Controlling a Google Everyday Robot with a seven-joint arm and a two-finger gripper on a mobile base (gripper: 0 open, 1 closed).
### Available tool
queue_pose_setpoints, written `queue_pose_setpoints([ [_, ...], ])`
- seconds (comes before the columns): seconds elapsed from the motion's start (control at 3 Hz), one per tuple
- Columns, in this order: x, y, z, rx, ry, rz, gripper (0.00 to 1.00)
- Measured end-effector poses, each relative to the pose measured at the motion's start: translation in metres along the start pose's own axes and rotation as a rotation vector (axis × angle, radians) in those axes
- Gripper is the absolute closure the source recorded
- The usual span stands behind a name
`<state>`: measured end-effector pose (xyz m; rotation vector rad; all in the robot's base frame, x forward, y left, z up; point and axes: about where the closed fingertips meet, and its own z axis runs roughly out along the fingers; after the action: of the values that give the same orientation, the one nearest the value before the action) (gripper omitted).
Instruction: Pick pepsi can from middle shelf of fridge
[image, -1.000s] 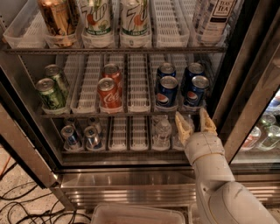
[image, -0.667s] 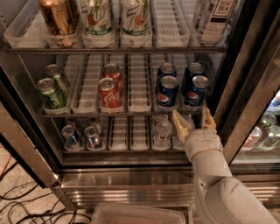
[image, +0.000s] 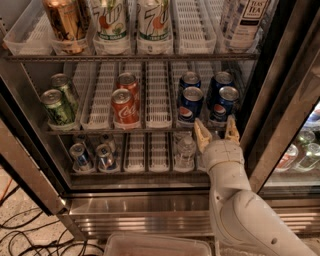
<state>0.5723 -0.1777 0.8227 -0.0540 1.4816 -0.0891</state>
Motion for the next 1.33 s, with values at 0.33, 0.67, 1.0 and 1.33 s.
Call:
queue_pose_setpoints([
  [0.33,0.002,-0.003,0.009,0.038,0.0,0.01,0.44],
  [0.67,-0.001,-0.014,0.013,0.088,-0.014,0.017,0.42],
  [1.0,-0.004,-0.025,0.014,0.136,-0.032,0.021,0.3],
  [1.33,-0.006,-0.029,0.016,0.16,-0.04,0.019,0.13],
])
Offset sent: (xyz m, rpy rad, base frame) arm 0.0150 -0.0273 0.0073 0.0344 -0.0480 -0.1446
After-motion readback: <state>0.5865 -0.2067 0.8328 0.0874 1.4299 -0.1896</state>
